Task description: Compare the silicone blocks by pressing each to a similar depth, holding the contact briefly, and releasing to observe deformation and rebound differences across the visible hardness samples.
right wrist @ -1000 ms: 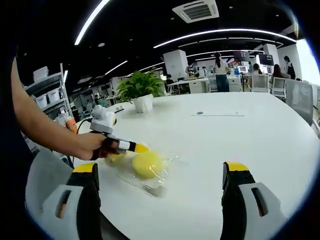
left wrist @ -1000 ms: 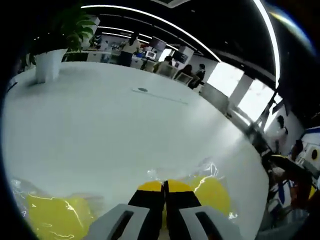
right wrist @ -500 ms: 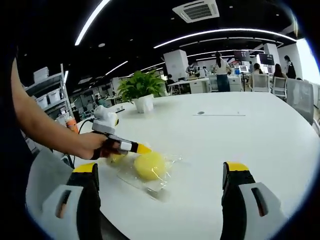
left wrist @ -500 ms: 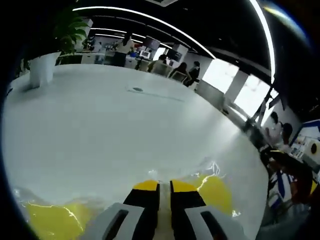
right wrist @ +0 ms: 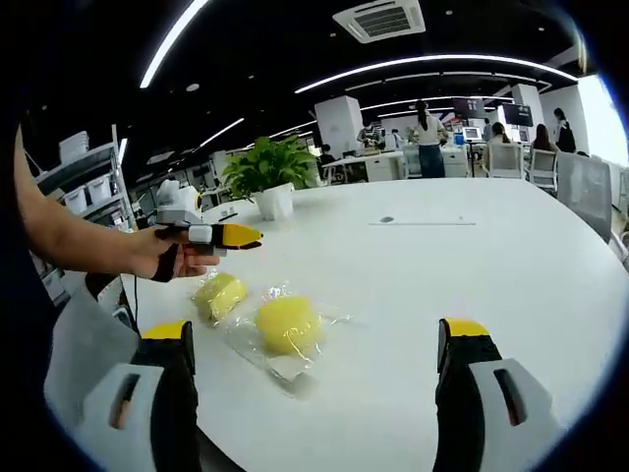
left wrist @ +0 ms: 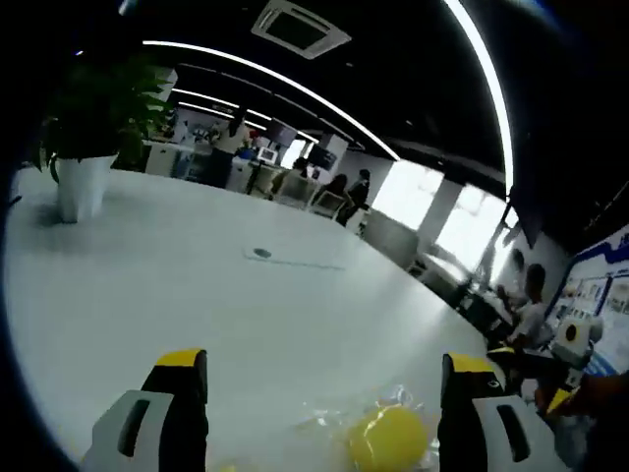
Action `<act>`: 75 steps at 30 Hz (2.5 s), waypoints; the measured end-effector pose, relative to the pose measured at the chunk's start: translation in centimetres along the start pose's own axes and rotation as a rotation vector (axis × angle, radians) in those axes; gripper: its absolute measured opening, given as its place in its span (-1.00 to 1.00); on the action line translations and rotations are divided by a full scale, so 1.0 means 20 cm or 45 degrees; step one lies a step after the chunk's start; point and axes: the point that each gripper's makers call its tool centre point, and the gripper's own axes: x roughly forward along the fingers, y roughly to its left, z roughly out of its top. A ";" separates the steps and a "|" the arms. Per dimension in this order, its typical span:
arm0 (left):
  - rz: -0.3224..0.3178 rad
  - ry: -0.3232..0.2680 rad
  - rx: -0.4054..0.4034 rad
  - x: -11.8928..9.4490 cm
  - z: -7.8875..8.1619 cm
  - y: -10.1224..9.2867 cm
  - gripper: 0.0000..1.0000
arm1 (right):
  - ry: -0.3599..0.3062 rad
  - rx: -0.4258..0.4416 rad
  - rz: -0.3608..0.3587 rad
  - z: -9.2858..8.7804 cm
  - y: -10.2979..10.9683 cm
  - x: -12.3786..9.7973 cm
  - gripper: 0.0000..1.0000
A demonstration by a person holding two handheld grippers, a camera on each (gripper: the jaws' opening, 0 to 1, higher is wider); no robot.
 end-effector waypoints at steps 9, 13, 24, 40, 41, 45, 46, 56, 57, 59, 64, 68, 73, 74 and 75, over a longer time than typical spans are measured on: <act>-0.073 -0.026 0.230 -0.41 0.22 0.07 1.00 | 0.008 -0.066 0.029 0.05 0.02 0.04 0.93; -0.016 0.009 0.345 -0.60 0.20 0.16 1.00 | 0.028 -0.108 0.037 0.05 0.04 0.06 0.93; 0.236 0.017 0.338 -1.00 0.05 0.39 1.00 | 0.058 -0.140 0.061 0.01 0.07 0.06 0.93; 0.153 0.051 0.421 -1.20 -0.16 0.35 1.00 | 0.086 -0.139 0.001 -0.15 0.04 -0.06 0.93; 0.148 0.059 0.422 -1.20 -0.19 0.34 1.00 | 0.083 -0.138 0.001 -0.16 0.05 -0.06 0.93; 0.158 0.070 0.362 -1.19 -0.25 0.36 1.00 | 0.072 -0.150 0.016 -0.18 0.08 -0.04 0.93; 0.164 0.071 0.352 -1.19 -0.26 0.36 1.00 | 0.076 -0.161 0.023 -0.18 0.09 -0.03 0.93; 0.136 0.038 0.337 -1.15 -0.24 0.30 1.00 | 0.090 -0.179 -0.004 -0.22 0.08 0.00 0.93; 0.150 0.033 0.333 -1.15 -0.23 0.31 1.00 | 0.116 -0.152 -0.010 -0.24 0.07 0.00 0.93; 0.170 0.015 0.311 -1.16 -0.21 0.33 1.00 | 0.104 -0.170 -0.003 -0.23 0.08 -0.01 0.93; 0.200 0.025 0.291 -1.17 -0.20 0.36 1.00 | 0.093 -0.127 -0.010 -0.23 0.07 -0.03 0.93; 0.177 0.017 0.277 -1.17 -0.20 0.35 1.00 | 0.064 -0.094 -0.005 -0.21 0.09 -0.04 0.93; 0.187 0.003 0.286 -1.17 -0.19 0.34 1.00 | 0.027 -0.115 -0.007 -0.19 0.09 -0.04 0.93; 0.190 0.003 0.285 -1.17 -0.19 0.34 1.00 | 0.034 -0.106 -0.017 -0.20 0.08 -0.04 0.93; 0.196 0.005 0.281 -1.18 -0.20 0.34 1.00 | 0.061 -0.078 -0.026 -0.22 0.07 -0.04 0.93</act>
